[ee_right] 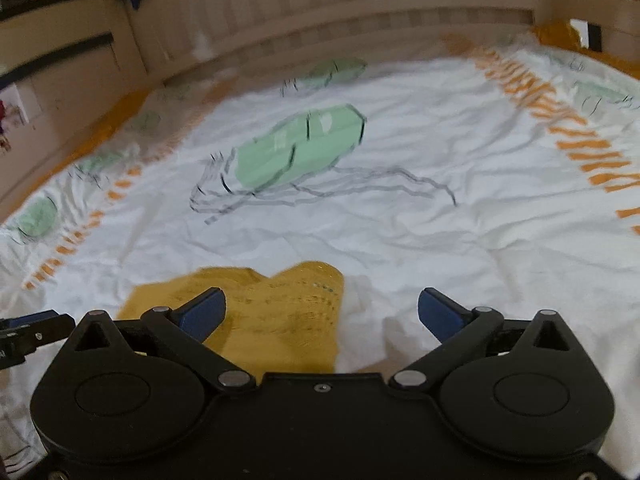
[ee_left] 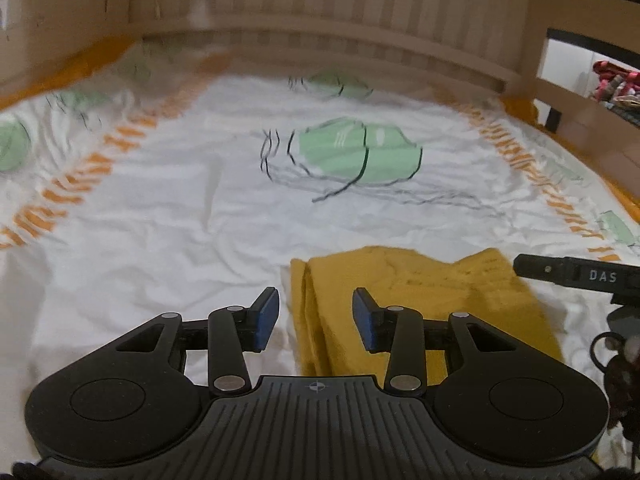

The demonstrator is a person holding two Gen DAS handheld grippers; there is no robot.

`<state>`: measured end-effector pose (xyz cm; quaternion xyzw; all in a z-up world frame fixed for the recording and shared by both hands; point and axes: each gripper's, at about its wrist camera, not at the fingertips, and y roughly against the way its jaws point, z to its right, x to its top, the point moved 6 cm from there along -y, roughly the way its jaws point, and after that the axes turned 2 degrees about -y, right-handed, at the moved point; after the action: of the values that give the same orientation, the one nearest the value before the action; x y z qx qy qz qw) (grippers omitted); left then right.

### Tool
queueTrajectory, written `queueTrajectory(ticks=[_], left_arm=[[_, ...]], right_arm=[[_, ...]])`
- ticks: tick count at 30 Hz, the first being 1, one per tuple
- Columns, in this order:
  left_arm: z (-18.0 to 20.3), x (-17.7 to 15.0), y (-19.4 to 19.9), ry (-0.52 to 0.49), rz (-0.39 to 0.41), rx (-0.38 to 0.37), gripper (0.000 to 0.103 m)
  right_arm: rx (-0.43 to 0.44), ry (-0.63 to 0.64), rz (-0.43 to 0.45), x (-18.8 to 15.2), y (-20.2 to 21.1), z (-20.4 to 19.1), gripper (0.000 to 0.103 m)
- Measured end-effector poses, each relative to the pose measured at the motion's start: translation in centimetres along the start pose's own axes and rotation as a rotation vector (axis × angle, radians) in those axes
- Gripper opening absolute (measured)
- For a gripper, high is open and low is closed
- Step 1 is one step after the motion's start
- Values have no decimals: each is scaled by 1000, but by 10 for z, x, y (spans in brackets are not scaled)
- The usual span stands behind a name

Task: Fold small clothes

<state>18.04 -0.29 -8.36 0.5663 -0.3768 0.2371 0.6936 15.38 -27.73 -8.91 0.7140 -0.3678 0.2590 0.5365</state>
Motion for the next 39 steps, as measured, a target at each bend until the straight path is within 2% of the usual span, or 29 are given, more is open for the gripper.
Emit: queueTrajectory(ticks=[5, 10, 17, 22, 26, 39], left_arm=[[12, -1, 36, -35, 24, 92, 40], [21, -8, 66, -48, 12, 185, 45], [32, -25, 87, -31, -33, 113, 45], [39, -41, 97, -66, -54, 134, 45], [42, -53, 101, -48, -95, 115, 45], [47, -70, 113, -24, -130, 106, 45]], right_arm=[[22, -1, 52, -7, 46, -14, 102], [13, -2, 51, -21, 79, -21, 102], [4, 1, 15, -43, 108, -29, 102], [-9, -10, -23, -60, 120, -32, 102], [-37, 17, -64, -74, 127, -37, 102], [-57, 67, -91, -89, 139, -52, 102]])
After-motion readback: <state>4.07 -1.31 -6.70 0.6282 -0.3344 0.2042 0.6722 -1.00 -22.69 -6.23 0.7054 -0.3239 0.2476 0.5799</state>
